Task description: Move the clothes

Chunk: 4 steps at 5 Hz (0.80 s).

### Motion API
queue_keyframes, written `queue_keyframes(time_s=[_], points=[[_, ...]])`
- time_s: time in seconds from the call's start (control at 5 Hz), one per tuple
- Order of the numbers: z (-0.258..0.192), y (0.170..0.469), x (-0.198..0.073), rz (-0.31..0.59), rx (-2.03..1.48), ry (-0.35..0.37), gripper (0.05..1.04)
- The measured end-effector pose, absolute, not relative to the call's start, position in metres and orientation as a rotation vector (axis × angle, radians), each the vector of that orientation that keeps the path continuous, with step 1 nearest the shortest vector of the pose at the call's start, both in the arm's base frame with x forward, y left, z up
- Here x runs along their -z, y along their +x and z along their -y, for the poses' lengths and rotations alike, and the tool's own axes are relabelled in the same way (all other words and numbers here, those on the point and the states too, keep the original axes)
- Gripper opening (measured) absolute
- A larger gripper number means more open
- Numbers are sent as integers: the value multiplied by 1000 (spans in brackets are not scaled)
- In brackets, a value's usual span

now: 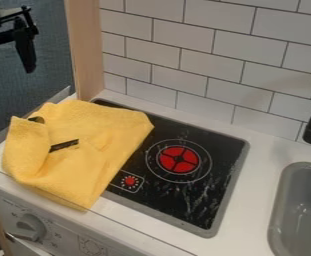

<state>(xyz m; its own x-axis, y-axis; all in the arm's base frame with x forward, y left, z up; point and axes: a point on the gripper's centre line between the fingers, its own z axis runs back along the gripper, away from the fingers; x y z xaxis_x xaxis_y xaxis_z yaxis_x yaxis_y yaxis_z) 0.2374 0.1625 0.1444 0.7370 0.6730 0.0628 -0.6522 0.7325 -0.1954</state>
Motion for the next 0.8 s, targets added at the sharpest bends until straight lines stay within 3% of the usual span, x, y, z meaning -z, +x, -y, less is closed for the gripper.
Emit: queue_keyframes(time_s=[0.4, 0.8], points=[[-154, 237, -136, 89, -710, -213, 1000], [-153, 250, -101, 57, -740, -122, 1000]])
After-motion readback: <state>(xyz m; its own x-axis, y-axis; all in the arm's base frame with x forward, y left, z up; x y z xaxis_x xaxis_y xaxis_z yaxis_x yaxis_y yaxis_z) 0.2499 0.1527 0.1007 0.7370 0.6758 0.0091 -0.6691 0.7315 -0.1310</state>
